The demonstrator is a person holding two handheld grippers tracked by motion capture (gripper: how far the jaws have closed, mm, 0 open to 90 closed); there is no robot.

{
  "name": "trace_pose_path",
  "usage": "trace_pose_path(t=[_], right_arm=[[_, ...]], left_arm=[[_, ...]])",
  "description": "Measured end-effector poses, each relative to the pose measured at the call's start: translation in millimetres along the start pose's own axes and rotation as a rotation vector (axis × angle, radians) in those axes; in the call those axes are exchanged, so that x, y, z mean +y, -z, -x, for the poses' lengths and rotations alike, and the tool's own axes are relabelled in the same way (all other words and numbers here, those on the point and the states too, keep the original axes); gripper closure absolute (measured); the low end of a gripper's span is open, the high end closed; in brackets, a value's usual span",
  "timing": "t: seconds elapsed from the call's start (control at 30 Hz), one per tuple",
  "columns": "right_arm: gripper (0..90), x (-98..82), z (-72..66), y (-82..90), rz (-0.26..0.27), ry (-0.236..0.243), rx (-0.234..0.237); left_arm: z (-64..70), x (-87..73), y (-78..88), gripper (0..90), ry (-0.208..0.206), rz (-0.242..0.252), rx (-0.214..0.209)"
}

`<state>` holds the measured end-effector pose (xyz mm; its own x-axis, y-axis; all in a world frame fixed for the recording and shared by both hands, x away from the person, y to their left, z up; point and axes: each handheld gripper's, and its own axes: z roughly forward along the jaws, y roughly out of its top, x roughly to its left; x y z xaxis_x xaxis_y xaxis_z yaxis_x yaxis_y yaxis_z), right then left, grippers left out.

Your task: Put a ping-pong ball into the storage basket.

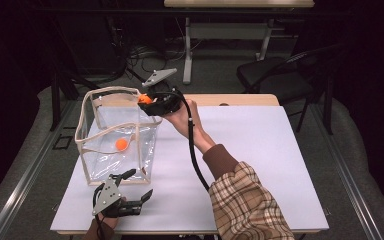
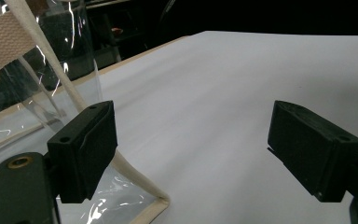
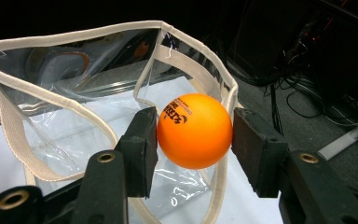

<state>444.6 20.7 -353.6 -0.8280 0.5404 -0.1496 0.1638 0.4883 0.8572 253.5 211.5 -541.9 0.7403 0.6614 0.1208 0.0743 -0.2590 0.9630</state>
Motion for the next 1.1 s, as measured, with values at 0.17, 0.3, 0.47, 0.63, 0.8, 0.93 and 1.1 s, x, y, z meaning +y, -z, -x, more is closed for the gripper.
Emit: trace_pose_path(t=[0.17, 0.3, 0.47, 0.63, 0.8, 0.93, 1.1], right_arm=[[51.0, 0.9, -1.7, -3.9, 0.0, -0.003, 0.008], [51.0, 1.3, -2.7, -8.1, -0.003, -0.009, 0.016], [51.0, 1.3, -3.2, -9.6, -0.003, -0.011, 0.02], [51.0, 1.1, -5.8, -17.3, -0.002, -0.019, 0.029], [51.0, 0.9, -7.0, -21.5, -0.003, -0.021, 0.032], [51.0, 0.5, -8.1, -24.4, -0.006, -0.023, 0.032], [51.0, 0.5, -9.4, -27.9, -0.008, -0.027, 0.035]], left_arm=[[0.1, 0.0, -0.1, 15.6, -0.002, -0.001, 0.0], [0.0, 0.0, -0.1, 15.6, -0.001, -0.001, -0.001], [0.0, 0.0, -0.2, 15.6, -0.001, -0.001, -0.001], [-0.1, 0.0, -0.1, 15.6, -0.001, 0.001, -0.002], [-0.1, 0.0, -0.3, 15.6, -0.001, 0.002, -0.002], [-0.1, 0.0, -0.1, 15.6, -0.001, 0.001, -0.001], [-0.2, 0.1, 0.0, 15.6, -0.001, 0.002, -0.002]])
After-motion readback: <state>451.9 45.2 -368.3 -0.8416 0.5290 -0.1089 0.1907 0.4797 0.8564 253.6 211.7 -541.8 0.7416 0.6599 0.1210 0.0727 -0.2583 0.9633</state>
